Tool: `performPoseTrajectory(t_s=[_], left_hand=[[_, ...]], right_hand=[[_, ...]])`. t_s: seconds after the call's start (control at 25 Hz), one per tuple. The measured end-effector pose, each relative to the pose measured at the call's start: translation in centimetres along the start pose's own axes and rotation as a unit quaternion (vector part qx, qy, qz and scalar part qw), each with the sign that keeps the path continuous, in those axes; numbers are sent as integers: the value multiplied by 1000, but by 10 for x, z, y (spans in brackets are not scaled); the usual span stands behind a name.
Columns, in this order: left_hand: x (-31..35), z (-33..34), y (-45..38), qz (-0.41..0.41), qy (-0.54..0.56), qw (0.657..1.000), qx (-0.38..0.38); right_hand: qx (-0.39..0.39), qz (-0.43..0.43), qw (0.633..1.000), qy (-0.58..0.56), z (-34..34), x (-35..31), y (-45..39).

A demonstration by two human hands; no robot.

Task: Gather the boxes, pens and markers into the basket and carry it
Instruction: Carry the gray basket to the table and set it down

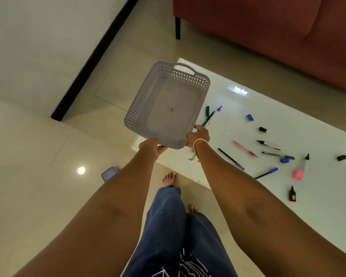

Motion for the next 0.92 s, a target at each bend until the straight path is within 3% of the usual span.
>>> performPoseTrajectory(t_s=[0.36,0.52,0.68,0.92], left_hand=[[30,78,-96,-32,-51,998,-29],[31,81,-91,-45,-176,981,-70],[49,72,-50,-42,-198,977,-71],[62,51,26,8,-270,959,-83]], right_hand=[[35,53,993,-95,13,-27,-101],[10,94,991,-92,15,-16,-100],[-6,102,995,18,7,-28,-53],[-6,-64,960,272,0,-54,39]])
Point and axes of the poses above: each hand's wrist, its own y-axis away from the middle knuckle, its own z-axis out of the palm, x = y × z, the point moved 10 cm from there along -y, towards the middle knuckle, and after that the axes turned 5 degrees about z, right-handed, at the moved point
